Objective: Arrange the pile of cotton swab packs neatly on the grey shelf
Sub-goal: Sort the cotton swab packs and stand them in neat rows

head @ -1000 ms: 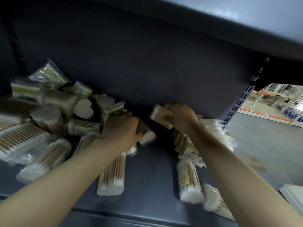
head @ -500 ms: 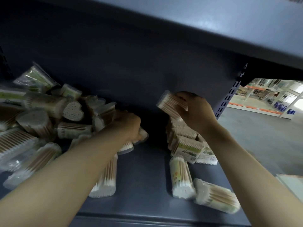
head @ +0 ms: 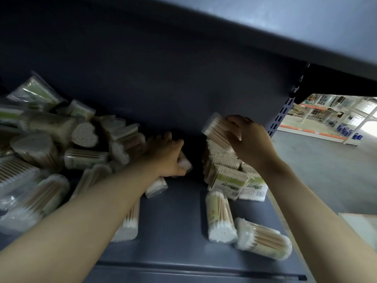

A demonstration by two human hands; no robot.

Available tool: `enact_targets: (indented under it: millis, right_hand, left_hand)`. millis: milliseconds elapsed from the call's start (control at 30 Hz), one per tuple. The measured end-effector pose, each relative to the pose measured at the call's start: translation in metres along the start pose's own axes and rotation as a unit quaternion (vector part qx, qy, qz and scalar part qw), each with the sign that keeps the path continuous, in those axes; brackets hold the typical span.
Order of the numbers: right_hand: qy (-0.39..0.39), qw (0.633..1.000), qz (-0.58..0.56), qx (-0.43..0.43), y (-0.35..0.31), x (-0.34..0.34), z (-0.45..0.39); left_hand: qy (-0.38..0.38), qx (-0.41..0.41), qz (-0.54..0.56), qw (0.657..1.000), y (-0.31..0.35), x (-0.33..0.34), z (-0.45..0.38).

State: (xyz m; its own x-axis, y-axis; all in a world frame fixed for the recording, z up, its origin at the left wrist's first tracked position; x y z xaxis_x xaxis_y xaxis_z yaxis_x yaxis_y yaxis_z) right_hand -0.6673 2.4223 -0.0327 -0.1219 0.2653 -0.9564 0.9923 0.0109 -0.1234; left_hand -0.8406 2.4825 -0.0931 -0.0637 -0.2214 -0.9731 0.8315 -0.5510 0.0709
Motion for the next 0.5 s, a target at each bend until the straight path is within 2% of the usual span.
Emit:
enact_targets:
  millis: [167,333,500]
  right_hand:
    - [0.019,1.000,-0.004,0.004,0.005,-0.004,0.009]
    - [0.011,0.999,-0.008,0.038,0.017,-0.004,0.029]
    - [-0.011,0.998,-0.020,0.054,0.026,0.002,0.055]
  left_hand:
    - [0.066,-0.017,0.026,0.997,0.011,-0.012,0.017]
    - [0.081,-0.014,0.092,0.992,0.023,-0.007,0.036]
    - [0.095,-0.012,0.089,0.991,0.036,0.009,0.054]
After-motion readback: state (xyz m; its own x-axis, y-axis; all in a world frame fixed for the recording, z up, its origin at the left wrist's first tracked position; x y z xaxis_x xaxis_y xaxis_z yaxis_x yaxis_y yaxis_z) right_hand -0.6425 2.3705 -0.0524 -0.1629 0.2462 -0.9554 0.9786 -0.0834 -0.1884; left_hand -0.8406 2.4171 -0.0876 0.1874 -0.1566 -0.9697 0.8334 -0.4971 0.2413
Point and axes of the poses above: each hand's wrist, its own z-axis away from the middle knuckle, its own x-axis out of the palm, y = z × x, the point moved 2 cm from there along -z, towards the middle knuckle, and after that the axes turned 15 degrees about -y, right-handed, at the moved point
